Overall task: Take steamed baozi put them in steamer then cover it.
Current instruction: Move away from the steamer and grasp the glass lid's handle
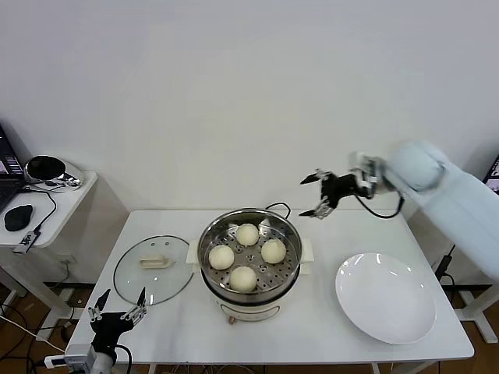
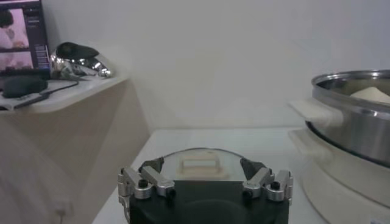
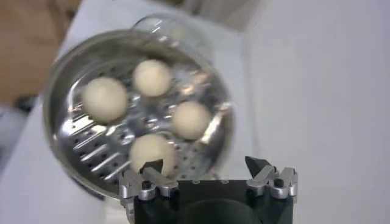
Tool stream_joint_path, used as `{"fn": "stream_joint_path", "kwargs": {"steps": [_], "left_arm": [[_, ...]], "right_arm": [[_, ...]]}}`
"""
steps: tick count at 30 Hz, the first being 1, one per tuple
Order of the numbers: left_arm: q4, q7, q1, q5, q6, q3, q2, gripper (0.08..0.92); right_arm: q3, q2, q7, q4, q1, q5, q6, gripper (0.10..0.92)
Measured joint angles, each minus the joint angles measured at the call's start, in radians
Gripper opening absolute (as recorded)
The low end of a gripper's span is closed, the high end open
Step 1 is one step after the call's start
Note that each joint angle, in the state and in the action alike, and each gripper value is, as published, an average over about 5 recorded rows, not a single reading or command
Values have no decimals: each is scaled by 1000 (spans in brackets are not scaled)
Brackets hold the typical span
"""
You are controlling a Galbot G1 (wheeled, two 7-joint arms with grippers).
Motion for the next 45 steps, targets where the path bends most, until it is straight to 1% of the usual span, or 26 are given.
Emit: {"fn": "stream_joint_path", "kwargs": {"steps": [6,11,17,23,28,32,34,36,42,45], "left_arm": [[-4,2,-25,-1,20,5,-2,823],[-3,0,-43,10,33,13,-4,823],[11,-1,-66,27,35,14,-4,823],[35,2,-93,53,29,14,8,823],[55,-2,-116,104,13,13,23,823],[62,-16,-125,189,-11,20,36,823],[70,-34,-129,259,-34,29,44,823],[83,-70,-135,352,-65,45,53,823],[171,-229,-161,725,-155,111,99,823],[232,-280,-177,901,-193,133,130,823]], "right_arm": [[302,-25,159,63,-302,73,84,823],[517,18,307,110,-551,128,160,823],[714,112,490,166,-820,202,243,823],[837,238,650,213,-1035,273,306,823],[888,349,730,228,-1165,298,348,823],[913,409,769,238,-1235,304,369,823],[921,429,786,246,-1258,304,375,823],[927,446,803,252,-1277,301,380,823],[938,477,839,275,-1324,285,387,823],[947,488,849,288,-1345,278,391,823]]}}
